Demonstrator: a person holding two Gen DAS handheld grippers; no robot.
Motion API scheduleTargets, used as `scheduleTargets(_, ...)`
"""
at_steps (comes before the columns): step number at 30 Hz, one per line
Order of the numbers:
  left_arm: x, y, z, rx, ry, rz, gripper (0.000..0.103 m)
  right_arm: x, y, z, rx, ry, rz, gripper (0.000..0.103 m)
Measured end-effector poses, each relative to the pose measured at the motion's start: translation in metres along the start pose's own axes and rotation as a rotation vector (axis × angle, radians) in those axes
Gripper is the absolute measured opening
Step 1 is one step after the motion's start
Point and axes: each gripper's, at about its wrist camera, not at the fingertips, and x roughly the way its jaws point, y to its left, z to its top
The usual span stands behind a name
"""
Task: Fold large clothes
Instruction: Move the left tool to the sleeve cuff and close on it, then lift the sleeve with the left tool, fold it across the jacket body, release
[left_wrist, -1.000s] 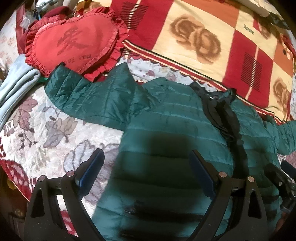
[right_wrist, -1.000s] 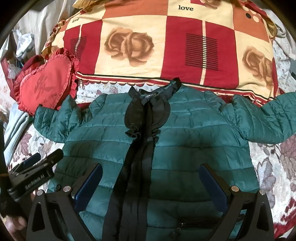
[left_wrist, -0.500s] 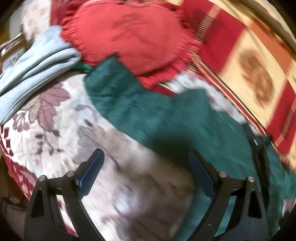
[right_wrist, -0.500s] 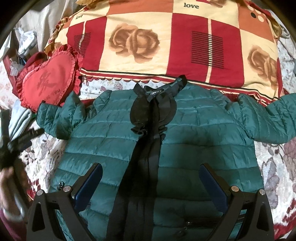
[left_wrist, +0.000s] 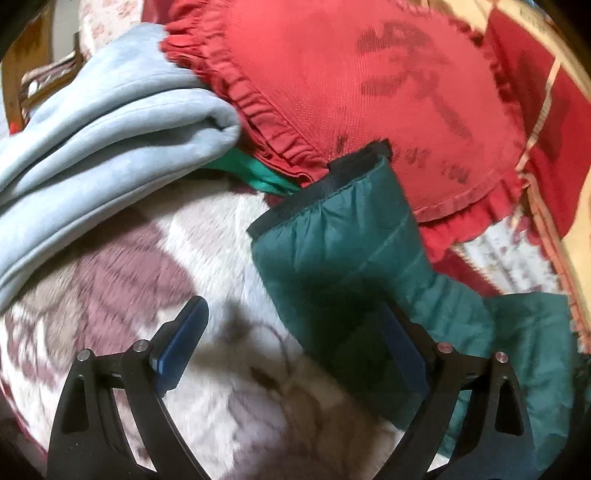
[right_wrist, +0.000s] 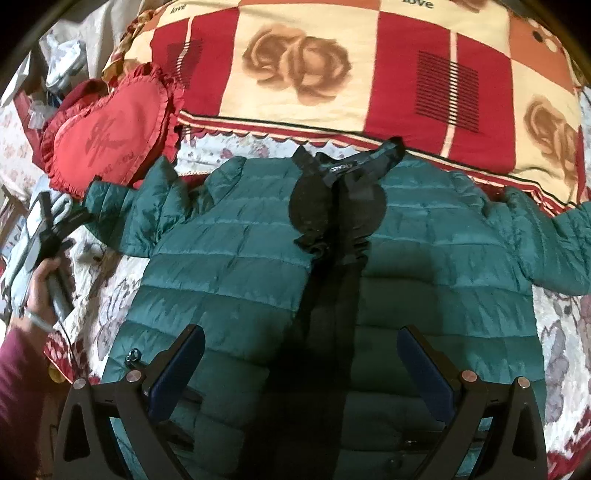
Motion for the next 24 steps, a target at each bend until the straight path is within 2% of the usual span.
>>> scheduleTargets(4, 0.02, -0.01, 0.012, 0.047, 0.002, 0.035, 0.093, 0.0, -0.001, 0.002, 0.009, 0.008, 0.002, 0.103)
scheduleTargets(6, 0.026, -0.01, 0.017, 0.046, -0.005, 0.027, 0.09, 0.0, -0.001, 0.002, 0.01, 0.009, -0.002, 0.103)
scheduleTargets(7, 0.029, -0.01, 0.019, 0.044, -0.008, 0.007, 0.076, 0.0, -0.002, 0.001, 0.014, 0.011, -0.004, 0.103)
scheduleTargets(8, 0.032, -0.011, 0.022, 0.043, 0.002, -0.013, 0.051, 0.0, -0.003, 0.001, 0.017, 0.013, -0.005, 0.103)
scheduleTargets(9, 0.036, -0.012, 0.024, 0.042, 0.027, -0.021, 0.041, 0.0, -0.004, 0.001, 0.022, 0.016, -0.006, 0.103)
scheduleTargets(10, 0.038, -0.012, 0.026, 0.036, 0.039, -0.026, 0.023, 0.001, -0.004, 0.001, 0.025, 0.018, -0.005, 0.103)
scheduleTargets(11, 0.036, -0.011, 0.028, 0.025, 0.045, -0.04, 0.014, 0.001, -0.005, 0.001, 0.028, 0.02, -0.002, 0.103)
scheduleTargets(15, 0.014, -0.008, 0.032, 0.034, 0.024, -0.1, 0.009, 0.0, -0.004, 0.0, 0.027, 0.017, 0.005, 0.103)
scheduleTargets(20, -0.044, -0.002, 0.046, 0.079, -0.075, -0.166, 0.009, -0.004, -0.004, -0.003, 0.033, 0.01, 0.025, 0.103)
scheduleTargets(24, -0.098, 0.009, 0.065, 0.068, -0.169, -0.156, 0.009, -0.011, -0.005, -0.005, 0.042, -0.005, 0.04, 0.103)
